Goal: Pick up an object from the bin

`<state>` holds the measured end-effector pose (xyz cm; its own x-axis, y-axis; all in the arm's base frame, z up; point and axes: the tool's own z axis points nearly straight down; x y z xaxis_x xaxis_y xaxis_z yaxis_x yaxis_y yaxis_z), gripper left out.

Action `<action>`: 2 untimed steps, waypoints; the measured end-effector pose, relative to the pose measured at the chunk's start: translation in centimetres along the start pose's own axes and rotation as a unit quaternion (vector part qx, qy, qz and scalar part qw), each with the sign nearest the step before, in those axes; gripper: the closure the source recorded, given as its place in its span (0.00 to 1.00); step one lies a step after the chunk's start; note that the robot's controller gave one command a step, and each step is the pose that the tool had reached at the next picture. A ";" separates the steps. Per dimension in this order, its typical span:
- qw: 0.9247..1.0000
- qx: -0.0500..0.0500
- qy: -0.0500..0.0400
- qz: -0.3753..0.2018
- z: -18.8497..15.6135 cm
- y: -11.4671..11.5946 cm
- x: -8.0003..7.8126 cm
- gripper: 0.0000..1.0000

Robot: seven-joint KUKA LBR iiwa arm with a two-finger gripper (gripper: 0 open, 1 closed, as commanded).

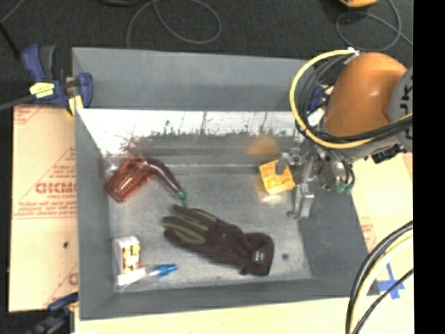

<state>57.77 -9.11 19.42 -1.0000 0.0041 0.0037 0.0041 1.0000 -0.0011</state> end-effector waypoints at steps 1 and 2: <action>1.000 0.000 -0.004 -0.001 -0.5 0.0 -0.1 0.00; 0.999 0.001 -0.006 -0.036 2.4 1.2 0.9 0.00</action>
Offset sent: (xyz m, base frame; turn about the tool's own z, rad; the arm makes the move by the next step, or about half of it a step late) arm -0.0465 0.0511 -0.1242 -0.2908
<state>56.89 -7.94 17.00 -0.9977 -0.0673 -0.0087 -0.0673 0.9977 -0.0033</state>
